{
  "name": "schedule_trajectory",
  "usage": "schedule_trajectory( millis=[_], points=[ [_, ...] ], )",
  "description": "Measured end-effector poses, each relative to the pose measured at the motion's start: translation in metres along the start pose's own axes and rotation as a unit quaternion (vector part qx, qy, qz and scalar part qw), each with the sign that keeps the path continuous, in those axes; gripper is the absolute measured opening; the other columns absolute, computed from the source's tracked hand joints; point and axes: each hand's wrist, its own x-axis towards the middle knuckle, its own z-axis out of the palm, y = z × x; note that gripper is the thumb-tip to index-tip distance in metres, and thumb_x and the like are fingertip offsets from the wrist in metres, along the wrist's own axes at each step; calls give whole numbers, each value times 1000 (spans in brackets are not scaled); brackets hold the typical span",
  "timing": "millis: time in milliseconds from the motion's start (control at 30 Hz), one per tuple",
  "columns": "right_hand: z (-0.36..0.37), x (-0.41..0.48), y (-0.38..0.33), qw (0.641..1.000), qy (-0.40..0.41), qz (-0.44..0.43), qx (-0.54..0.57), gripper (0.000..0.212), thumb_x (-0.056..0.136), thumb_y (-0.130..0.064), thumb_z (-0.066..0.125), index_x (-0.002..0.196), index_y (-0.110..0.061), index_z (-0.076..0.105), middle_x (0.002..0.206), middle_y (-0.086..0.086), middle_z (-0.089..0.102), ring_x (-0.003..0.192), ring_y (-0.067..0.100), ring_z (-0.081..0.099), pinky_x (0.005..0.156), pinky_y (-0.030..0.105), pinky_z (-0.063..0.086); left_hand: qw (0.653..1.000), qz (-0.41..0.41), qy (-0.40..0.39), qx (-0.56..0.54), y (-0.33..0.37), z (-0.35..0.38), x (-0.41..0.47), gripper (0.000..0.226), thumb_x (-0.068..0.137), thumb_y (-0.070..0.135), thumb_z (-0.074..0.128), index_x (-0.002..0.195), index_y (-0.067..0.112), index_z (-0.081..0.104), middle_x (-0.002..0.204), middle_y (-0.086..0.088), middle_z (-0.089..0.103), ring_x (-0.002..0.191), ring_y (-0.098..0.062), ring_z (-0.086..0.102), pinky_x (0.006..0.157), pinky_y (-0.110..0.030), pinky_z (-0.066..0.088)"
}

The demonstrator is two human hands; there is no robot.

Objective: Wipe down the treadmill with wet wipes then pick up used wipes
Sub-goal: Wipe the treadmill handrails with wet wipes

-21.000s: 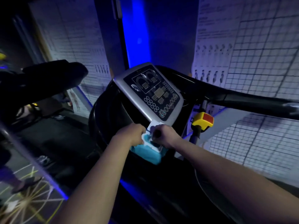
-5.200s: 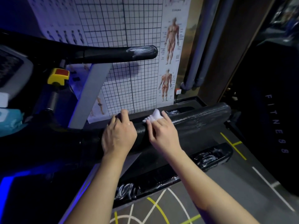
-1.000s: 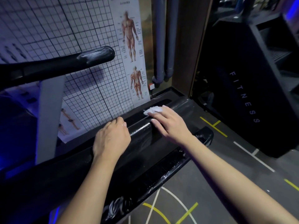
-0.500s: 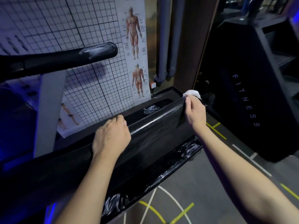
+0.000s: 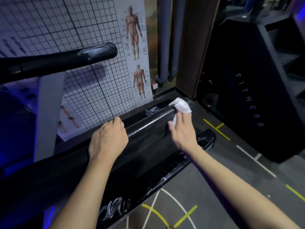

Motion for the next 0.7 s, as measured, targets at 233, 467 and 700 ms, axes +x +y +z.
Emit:
schedule_trajectory(
  millis=[233,467,700],
  points=[
    [5,24,19,927,44,301,221,49,102,-38,31,146,-16,29,138,-4,32,121,11,35,111,38,31,1000,5,7,-1,0,1,0,24,109,30,29,106,19,52,90,0,64,72,-18,51,62,-34,39],
    [26,-55,-60,984,-74,38,160,79,103,-52,29,154,7,20,162,22,16,153,32,11,126,47,9,1000,0,7,-5,1,0,1,23,107,29,31,105,20,52,94,-1,66,76,-17,50,64,-35,42],
    [14,18,-22,906,33,316,279,70,90,-48,22,142,-2,32,140,19,42,120,32,41,109,54,36,1000,-7,-2,3,4,-4,0,26,109,28,29,111,19,53,102,-1,68,81,-16,48,67,-34,37]
  ],
)
